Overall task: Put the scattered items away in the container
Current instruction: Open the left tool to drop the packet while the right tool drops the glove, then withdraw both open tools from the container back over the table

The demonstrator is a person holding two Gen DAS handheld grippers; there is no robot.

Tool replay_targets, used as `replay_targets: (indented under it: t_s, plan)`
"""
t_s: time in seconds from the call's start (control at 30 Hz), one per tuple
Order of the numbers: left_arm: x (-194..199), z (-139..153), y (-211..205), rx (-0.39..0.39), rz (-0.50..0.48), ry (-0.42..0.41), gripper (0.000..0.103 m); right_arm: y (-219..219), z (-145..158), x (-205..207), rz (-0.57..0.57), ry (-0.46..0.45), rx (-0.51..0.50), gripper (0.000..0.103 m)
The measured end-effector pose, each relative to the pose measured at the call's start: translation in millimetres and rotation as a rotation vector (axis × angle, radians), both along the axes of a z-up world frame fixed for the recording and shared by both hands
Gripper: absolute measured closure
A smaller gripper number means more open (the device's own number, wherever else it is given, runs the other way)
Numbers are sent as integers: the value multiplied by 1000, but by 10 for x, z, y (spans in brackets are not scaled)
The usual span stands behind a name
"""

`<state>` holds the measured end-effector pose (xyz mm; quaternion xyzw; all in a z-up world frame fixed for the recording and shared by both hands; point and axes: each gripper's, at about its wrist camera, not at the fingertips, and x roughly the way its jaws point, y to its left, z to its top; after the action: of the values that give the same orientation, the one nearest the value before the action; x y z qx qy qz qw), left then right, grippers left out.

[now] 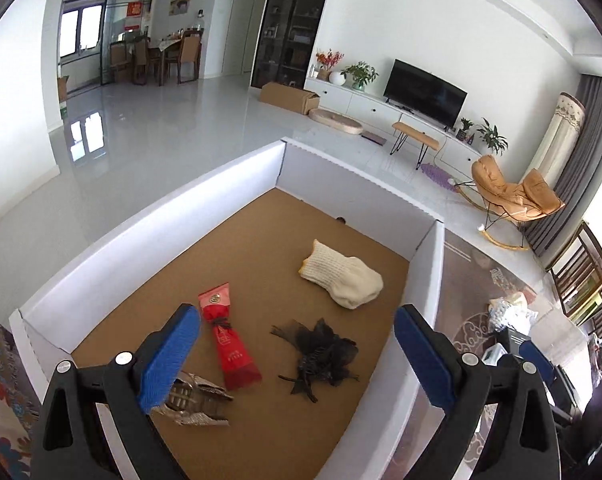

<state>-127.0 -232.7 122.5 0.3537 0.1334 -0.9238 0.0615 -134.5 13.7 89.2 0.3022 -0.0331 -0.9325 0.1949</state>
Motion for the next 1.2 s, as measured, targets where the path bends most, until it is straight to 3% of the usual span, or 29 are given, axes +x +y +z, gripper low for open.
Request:
replay_targets:
  t_s: [0.13, 0.23, 0.37, 0.53, 0.73, 1.03, 1.2]
  plan:
    - [570, 162, 617, -14, -115, 85, 4, 733, -230, 665, -93, 8, 85, 28]
    - [901, 121, 1207, 16, -247, 109, 2, 1250, -462, 1038, -194, -49, 151, 28]
    - [1148, -245, 1958, 2, -420, 85, 2, 1847, -702, 1436, -325, -123, 158, 28]
    - [1157, -897, 2594, -131, -561, -14, 2, 2137, -799, 1599, -360, -145, 231, 28]
    - [1086, -1371, 2584, -99, -567, -97, 2, 2115, -918, 1495, -356, -189, 230, 28]
    - [1003, -1458, 2403, -47, -520, -106, 2, 2160, -1081, 1358, -361, -288, 216, 27]
    - [959, -1493, 2401, -31, -528, -139, 2, 2149, -1096, 1350, -372, -292, 220, 26]
